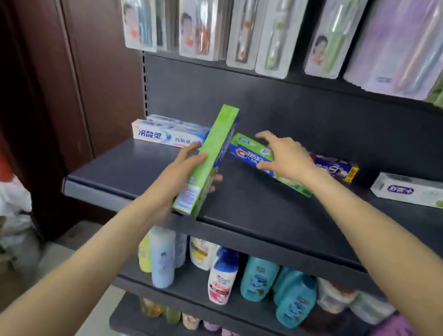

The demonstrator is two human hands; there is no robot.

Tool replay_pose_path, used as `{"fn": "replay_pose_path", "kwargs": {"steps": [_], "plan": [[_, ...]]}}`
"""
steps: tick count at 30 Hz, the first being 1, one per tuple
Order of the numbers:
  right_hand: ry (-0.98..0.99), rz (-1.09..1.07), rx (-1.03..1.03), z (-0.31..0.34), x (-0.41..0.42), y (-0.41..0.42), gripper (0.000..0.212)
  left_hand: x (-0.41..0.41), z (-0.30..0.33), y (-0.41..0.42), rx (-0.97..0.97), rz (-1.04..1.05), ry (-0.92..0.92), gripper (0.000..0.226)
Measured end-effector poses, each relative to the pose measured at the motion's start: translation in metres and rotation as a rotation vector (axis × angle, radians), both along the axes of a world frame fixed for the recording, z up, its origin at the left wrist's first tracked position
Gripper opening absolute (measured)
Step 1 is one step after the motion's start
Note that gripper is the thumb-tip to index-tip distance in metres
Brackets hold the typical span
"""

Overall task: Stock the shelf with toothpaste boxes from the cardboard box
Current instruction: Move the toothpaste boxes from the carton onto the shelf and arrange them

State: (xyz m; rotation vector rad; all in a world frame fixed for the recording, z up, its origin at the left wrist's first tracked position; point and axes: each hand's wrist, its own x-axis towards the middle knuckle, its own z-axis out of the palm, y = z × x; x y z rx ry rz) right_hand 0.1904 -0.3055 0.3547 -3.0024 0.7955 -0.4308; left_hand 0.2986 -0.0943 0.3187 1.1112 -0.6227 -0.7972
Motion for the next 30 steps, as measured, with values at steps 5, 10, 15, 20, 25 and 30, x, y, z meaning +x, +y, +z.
{"fn": "replay_pose_path", "kwargs": {"steps": [5,10,15,20,25,30], "plan": [[0.019,-0.032,-0.085,-0.007,0.08,-0.025,0.052,0.051,0.015,-0.007,0.053,-0.126,0.098,0.034],[0.027,0.017,-0.071,-0.024,0.096,-0.053,0.049,0.077,0.011,-0.025,0.05,-0.177,0.155,0.052],[0.155,0.058,-0.349,-0.04,0.076,-0.079,0.049,0.081,0.004,-0.045,0.044,-0.224,0.196,0.037],[-0.141,0.036,-0.044,-0.032,0.057,-0.051,0.039,0.069,0.006,-0.058,0.05,-0.179,0.143,0.036],[-0.36,0.183,0.91,-0.012,0.032,0.042,0.024,0.058,0.002,-0.08,-0.025,0.053,0.096,0.045],[-0.498,0.171,1.14,-0.016,0.012,0.062,0.039,0.027,-0.005,-0.093,0.026,-0.029,-0.281,0.044]]}}
